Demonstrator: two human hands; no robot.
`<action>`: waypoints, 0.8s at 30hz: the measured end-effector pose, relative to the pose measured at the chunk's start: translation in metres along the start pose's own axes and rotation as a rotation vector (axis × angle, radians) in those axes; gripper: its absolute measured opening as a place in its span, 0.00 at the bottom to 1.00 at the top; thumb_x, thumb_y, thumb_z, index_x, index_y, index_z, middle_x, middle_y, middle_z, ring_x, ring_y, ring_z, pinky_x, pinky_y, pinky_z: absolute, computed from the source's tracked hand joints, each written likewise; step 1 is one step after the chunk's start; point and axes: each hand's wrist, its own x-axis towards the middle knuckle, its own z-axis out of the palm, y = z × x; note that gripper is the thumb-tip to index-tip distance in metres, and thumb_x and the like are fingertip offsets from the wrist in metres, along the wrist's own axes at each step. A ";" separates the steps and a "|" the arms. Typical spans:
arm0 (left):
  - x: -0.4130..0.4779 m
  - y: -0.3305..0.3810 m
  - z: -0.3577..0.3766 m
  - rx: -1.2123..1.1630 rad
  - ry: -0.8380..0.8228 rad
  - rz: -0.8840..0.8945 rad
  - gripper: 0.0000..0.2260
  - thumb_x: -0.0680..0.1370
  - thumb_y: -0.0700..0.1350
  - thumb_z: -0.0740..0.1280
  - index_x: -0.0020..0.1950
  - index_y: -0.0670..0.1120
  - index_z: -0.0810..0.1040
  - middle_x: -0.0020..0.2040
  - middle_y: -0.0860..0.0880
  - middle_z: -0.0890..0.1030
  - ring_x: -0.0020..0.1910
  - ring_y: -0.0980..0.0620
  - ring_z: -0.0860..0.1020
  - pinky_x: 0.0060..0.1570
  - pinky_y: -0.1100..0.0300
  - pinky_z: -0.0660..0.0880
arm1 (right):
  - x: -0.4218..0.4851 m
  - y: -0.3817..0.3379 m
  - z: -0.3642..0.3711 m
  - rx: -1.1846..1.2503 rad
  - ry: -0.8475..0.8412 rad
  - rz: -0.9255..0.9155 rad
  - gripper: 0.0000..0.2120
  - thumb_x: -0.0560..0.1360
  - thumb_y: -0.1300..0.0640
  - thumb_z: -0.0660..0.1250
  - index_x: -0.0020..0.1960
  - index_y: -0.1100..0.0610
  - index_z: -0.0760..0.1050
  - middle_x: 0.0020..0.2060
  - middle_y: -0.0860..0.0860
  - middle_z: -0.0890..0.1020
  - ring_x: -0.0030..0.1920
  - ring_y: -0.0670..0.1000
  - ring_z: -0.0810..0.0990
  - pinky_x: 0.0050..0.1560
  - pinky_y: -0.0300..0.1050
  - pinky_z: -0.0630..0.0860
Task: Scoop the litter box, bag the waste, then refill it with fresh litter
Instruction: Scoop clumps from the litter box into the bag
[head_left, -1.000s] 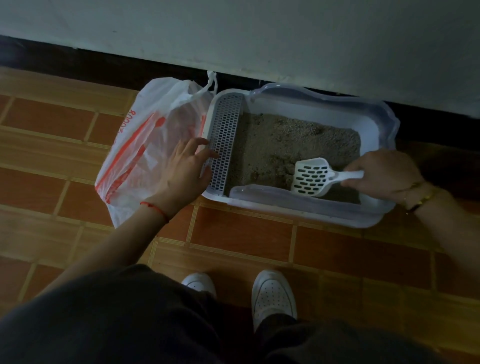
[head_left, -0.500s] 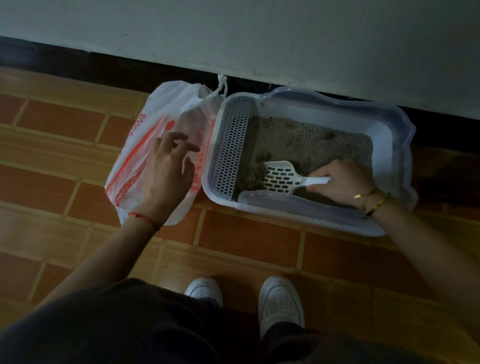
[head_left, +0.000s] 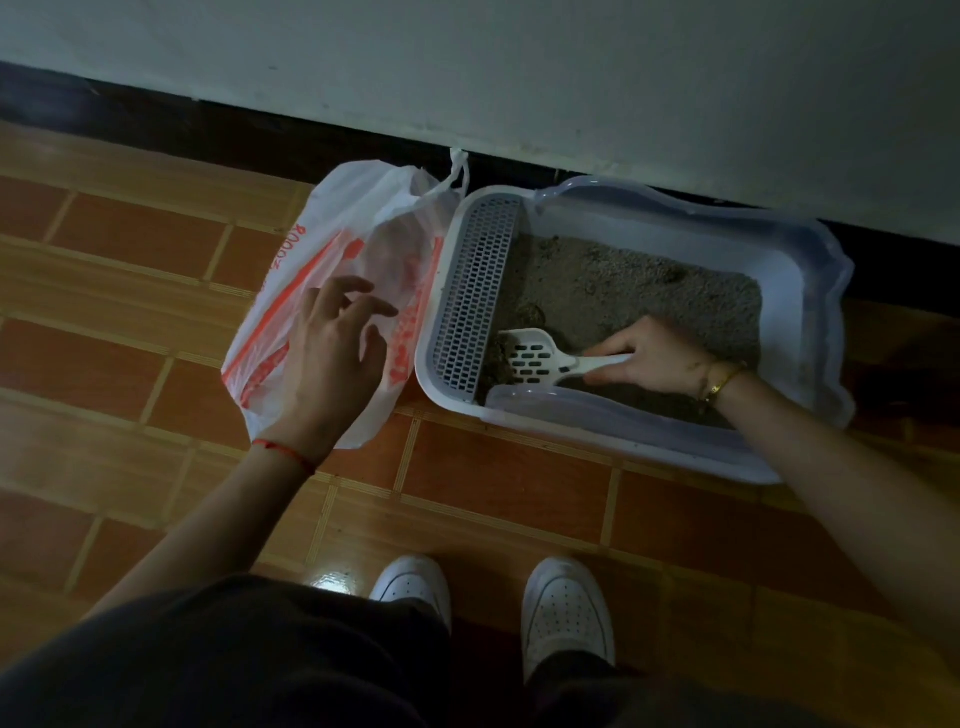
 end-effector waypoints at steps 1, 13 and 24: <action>0.000 -0.001 0.000 -0.005 -0.002 -0.004 0.09 0.76 0.36 0.66 0.55 0.43 0.80 0.63 0.41 0.75 0.61 0.41 0.71 0.55 0.53 0.71 | 0.000 0.001 0.000 0.035 -0.007 -0.009 0.15 0.69 0.49 0.75 0.55 0.46 0.81 0.38 0.39 0.82 0.29 0.38 0.75 0.28 0.29 0.66; -0.002 -0.002 -0.003 -0.014 -0.014 0.004 0.10 0.76 0.35 0.66 0.55 0.44 0.81 0.62 0.42 0.76 0.61 0.41 0.72 0.58 0.53 0.69 | -0.038 0.046 -0.031 0.234 0.148 0.096 0.18 0.68 0.55 0.75 0.57 0.53 0.80 0.47 0.45 0.82 0.45 0.38 0.77 0.44 0.31 0.71; -0.007 0.002 -0.006 -0.010 -0.040 -0.001 0.10 0.77 0.36 0.66 0.56 0.43 0.80 0.62 0.41 0.76 0.63 0.40 0.72 0.59 0.49 0.70 | -0.058 0.028 -0.034 0.426 0.309 0.046 0.16 0.69 0.58 0.74 0.56 0.56 0.80 0.45 0.51 0.84 0.45 0.44 0.81 0.52 0.41 0.76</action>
